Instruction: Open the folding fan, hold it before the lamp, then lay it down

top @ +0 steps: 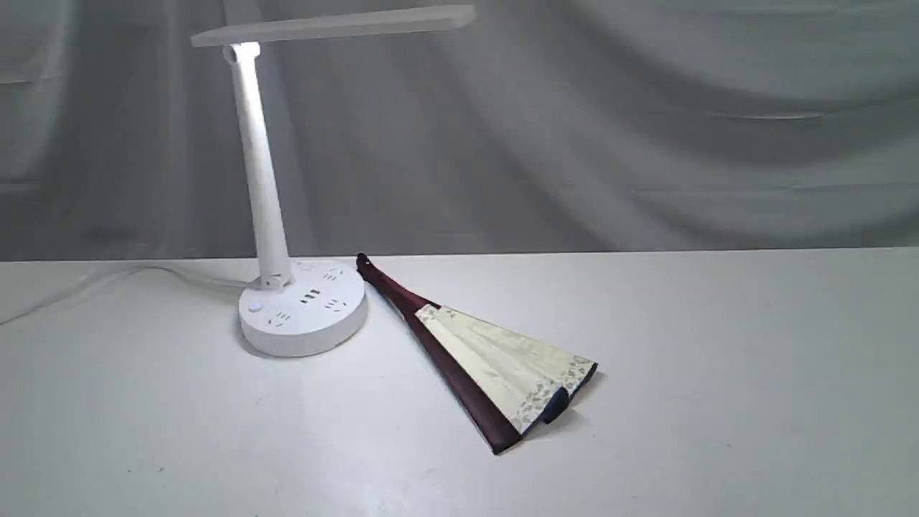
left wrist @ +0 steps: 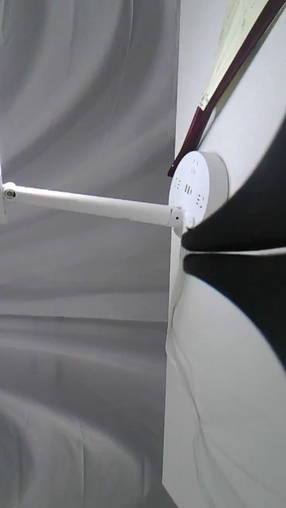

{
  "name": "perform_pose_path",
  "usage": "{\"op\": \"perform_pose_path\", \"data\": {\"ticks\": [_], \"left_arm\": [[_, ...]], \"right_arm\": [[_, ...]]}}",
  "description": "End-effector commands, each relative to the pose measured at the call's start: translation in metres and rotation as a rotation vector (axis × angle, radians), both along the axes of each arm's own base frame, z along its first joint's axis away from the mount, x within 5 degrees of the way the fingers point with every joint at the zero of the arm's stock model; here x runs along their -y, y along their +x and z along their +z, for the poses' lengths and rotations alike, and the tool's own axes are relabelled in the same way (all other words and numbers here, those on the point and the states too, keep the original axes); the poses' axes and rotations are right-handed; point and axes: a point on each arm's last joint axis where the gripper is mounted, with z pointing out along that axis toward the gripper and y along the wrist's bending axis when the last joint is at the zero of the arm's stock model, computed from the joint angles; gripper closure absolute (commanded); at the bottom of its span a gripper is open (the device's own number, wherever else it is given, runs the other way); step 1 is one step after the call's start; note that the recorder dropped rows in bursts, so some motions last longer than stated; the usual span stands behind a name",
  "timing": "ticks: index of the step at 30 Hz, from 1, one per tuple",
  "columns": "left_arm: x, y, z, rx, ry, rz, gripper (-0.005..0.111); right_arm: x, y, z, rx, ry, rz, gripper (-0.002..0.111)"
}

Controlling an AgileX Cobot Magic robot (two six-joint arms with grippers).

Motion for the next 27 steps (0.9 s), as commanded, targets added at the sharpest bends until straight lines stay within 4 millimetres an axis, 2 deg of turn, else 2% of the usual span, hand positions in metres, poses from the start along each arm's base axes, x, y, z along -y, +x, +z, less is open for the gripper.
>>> {"op": "perform_pose_path", "data": {"ticks": [1, 6, 12, 18, 24, 27], "left_arm": [[0.000, -0.001, 0.005, 0.006, -0.020, -0.008, 0.107], [0.001, -0.008, 0.037, 0.069, -0.045, -0.016, 0.107], [0.002, -0.021, 0.069, 0.056, -0.040, -0.030, 0.107], [0.002, -0.036, 0.093, 0.031, -0.034, -0.043, 0.107], [0.003, -0.044, 0.103, -0.003, -0.029, -0.051, 0.107], [0.003, -0.044, 0.103, -0.003, -0.029, -0.051, 0.107]], "right_arm": [[0.000, -0.003, 0.013, 0.044, 0.011, -0.001, 0.108], [-0.001, -0.007, 0.032, 0.087, 0.005, 0.002, 0.108], [-0.004, -0.018, 0.061, 0.060, 0.004, 0.021, 0.108], [-0.007, -0.029, 0.081, 0.023, 0.007, 0.038, 0.108], [-0.010, -0.032, 0.077, -0.083, 0.121, 0.063, 0.108], [-0.010, -0.032, 0.074, -0.116, 0.120, 0.060, 0.108]]}}
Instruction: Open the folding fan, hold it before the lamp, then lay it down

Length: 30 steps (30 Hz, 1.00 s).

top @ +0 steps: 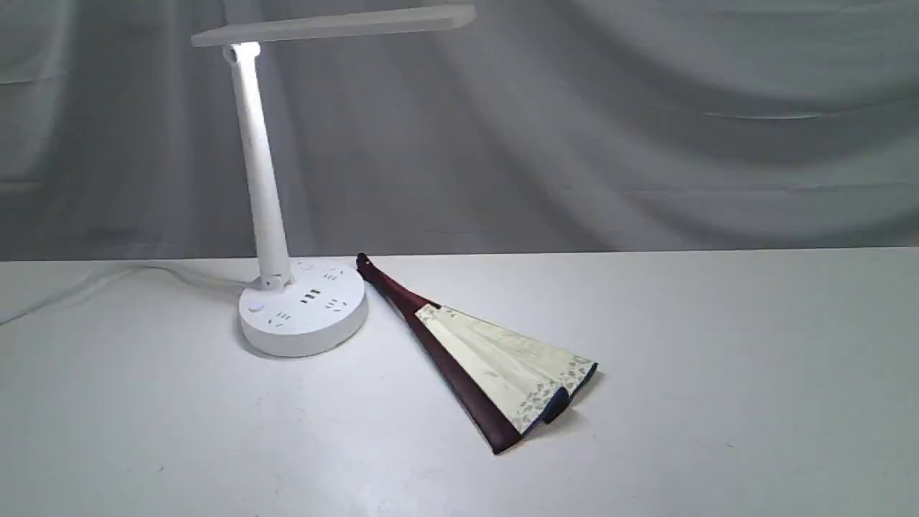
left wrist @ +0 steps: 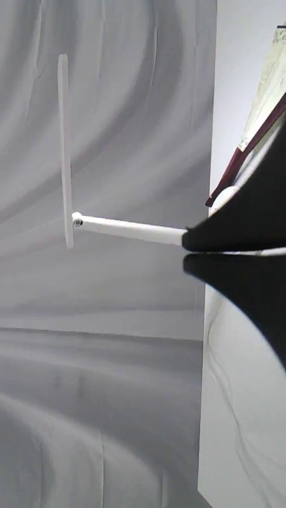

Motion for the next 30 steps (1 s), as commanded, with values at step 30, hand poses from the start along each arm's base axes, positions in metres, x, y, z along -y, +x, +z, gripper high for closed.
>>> {"op": "perform_pose_path", "data": {"ticks": [30], "left_arm": [[0.005, 0.089, 0.007, -0.498, -0.076, 0.006, 0.102]], "right_arm": [[0.009, 0.080, 0.029, -0.331, 0.071, 0.003, 0.092]]}}
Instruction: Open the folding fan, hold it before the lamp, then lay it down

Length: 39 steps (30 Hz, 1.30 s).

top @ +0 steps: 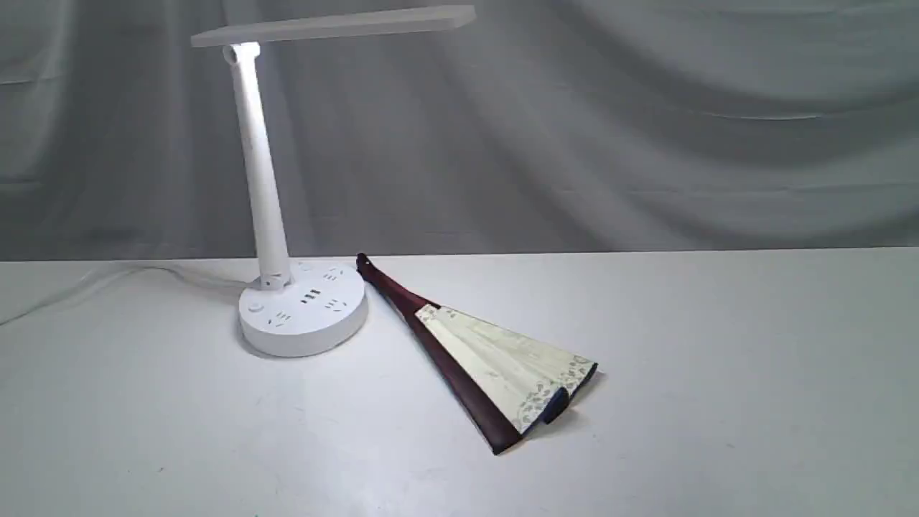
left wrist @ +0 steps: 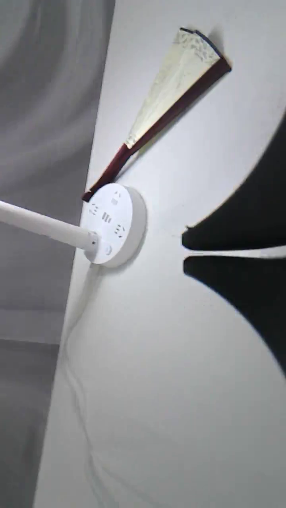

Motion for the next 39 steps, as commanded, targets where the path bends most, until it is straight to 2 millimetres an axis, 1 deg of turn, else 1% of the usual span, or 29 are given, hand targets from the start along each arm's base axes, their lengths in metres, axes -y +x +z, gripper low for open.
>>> {"op": "perform_pose_path", "data": {"ticks": [1, 5, 8, 9, 12, 15, 18, 22, 27, 29, 33, 37, 39], "left_arm": [[0.001, 0.019, -0.006, -0.080, 0.016, -0.011, 0.101], [0.002, 0.040, -0.019, -0.195, 0.018, -0.013, 0.092], [0.003, 0.052, -0.023, -0.244, 0.044, -0.029, 0.085], [0.003, 0.057, -0.024, -0.263, 0.063, -0.041, 0.083], [0.004, 0.067, -0.024, -0.302, 0.073, -0.051, 0.083], [0.007, 0.078, -0.022, -0.360, 0.101, -0.112, 0.083], [0.010, 0.092, -0.021, -0.406, 0.123, -0.169, 0.083], [0.012, 0.109, -0.022, -0.479, 0.119, -0.184, 0.083], [0.015, 0.132, -0.030, -0.577, 0.096, -0.200, 0.090], [0.021, 0.137, -0.035, -0.601, 0.119, -0.230, 0.092], [0.040, 0.144, -0.049, -0.648, 0.219, -0.314, 0.092], [0.054, 0.150, -0.064, -0.695, 0.340, -0.311, 0.092], [0.059, 0.152, -0.069, -0.701, 0.388, -0.317, 0.092]], "right_arm": [[0.002, 0.015, 0.012, -0.020, -0.022, 0.010, 0.088], [0.003, 0.033, 0.023, -0.055, -0.043, 0.035, 0.074], [0.002, 0.047, 0.028, -0.102, -0.061, 0.080, 0.070], [0.002, 0.054, 0.028, -0.129, -0.059, 0.097, 0.069], [0.001, 0.073, 0.027, -0.208, -0.032, 0.130, 0.067], [0.001, 0.092, 0.026, -0.259, -0.015, 0.164, 0.067], [-0.002, 0.111, 0.024, -0.276, 0.027, 0.209, 0.067], [-0.005, 0.133, 0.017, -0.301, 0.068, 0.265, 0.067], [-0.024, 0.161, 0.002, -0.390, 0.039, 0.364, 0.067], [-0.031, 0.171, -0.003, -0.417, 0.032, 0.395, 0.067], [-0.047, 0.193, -0.010, -0.459, 0.030, 0.449, 0.067], [-0.060, 0.216, -0.017, -0.499, 0.025, 0.479, 0.067], [-0.067, 0.231, -0.025, -0.525, 0.023, 0.491, 0.067]]}}
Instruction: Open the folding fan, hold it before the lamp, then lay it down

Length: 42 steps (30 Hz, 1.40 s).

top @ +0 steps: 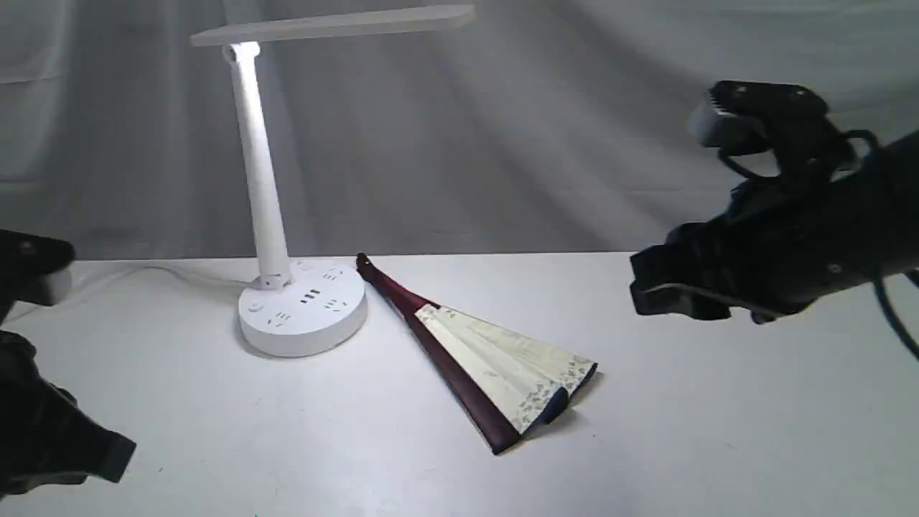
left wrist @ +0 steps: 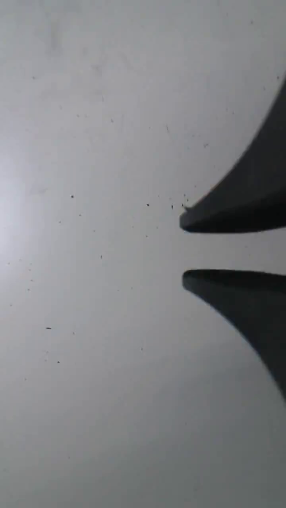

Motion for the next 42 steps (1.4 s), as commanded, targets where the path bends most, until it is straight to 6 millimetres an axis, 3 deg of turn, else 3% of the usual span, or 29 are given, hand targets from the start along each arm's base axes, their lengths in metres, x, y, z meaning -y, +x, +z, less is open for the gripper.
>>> {"op": "perform_pose_path", "data": {"ticks": [1, 6, 13, 19, 26, 29, 33, 42], "left_arm": [[0.012, 0.006, -0.007, 0.013, 0.045, -0.023, 0.092], [0.027, 0.014, -0.011, 0.049, -0.090, -0.015, 0.092], [0.034, 0.018, -0.020, 0.022, -0.129, -0.078, 0.092], [0.038, 0.025, -0.032, -0.002, -0.145, -0.056, 0.092], [0.041, 0.026, -0.036, -0.026, -0.183, -0.027, 0.092], [0.041, 0.029, -0.036, -0.009, -0.186, -0.024, 0.092], [0.042, 0.030, -0.041, -0.020, -0.180, -0.026, 0.092], [0.042, 0.030, -0.041, -0.022, -0.180, -0.026, 0.092]], "right_arm": [[-0.011, 0.021, -0.008, -0.025, -0.016, 0.028, 0.067], [-0.021, 0.052, -0.031, -0.075, -0.025, 0.050, 0.067], [-0.023, 0.090, -0.067, -0.188, -0.122, 0.122, 0.067], [-0.027, 0.121, -0.079, -0.199, -0.137, 0.143, 0.058], [-0.057, 0.138, -0.088, -0.155, -0.180, 0.210, 0.057], [-0.071, 0.143, -0.104, -0.136, -0.214, 0.211, 0.057], [-0.071, 0.151, -0.128, -0.158, -0.184, 0.126, 0.057], [-0.070, 0.165, -0.152, -0.080, -0.195, 0.091, 0.057]]}}
